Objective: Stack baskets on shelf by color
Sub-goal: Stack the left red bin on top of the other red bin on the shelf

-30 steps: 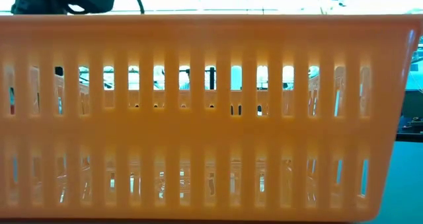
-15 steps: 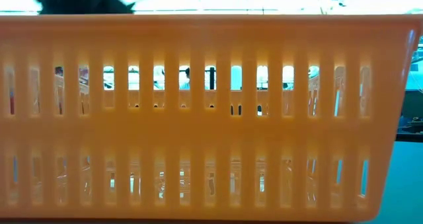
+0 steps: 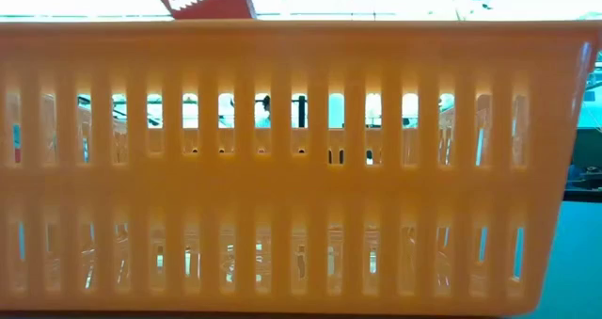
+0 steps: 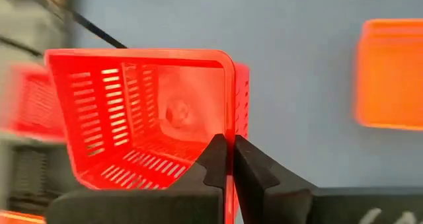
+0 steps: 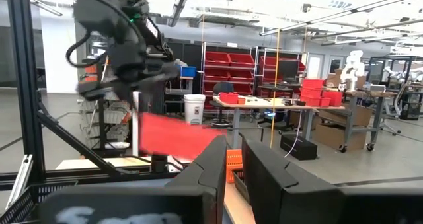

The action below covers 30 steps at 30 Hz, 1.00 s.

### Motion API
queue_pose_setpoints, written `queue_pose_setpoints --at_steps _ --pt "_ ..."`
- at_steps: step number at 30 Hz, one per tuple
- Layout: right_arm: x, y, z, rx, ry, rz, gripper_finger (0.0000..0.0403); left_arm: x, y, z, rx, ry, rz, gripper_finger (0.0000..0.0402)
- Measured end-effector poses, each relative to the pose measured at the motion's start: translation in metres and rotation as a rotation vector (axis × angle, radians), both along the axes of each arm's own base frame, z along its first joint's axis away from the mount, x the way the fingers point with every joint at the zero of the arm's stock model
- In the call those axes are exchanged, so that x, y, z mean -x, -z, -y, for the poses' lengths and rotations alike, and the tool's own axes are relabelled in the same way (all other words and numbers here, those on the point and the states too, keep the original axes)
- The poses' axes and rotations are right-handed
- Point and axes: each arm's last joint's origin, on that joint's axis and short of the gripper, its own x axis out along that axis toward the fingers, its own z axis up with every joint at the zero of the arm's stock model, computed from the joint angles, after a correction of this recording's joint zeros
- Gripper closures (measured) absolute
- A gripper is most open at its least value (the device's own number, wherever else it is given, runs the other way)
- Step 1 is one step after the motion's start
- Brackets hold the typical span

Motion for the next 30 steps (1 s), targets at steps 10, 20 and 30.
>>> queue_pose_setpoints --at_steps 10,20,30 --pt "0.000 -0.001 0.000 -0.001 0.000 0.007 0.0358 -0.045 0.013 -0.104 -0.342 -0.036 -0.070 0.0388" --pt "0.000 0.001 0.000 0.041 0.008 -0.017 0.0358 -0.069 0.073 -0.219 -0.343 -0.186 -0.308 0.0390" --pt "0.000 0.001 0.000 0.029 0.008 -0.022 0.0358 -0.076 0.097 -0.249 -0.287 -0.161 -0.334 0.0393"
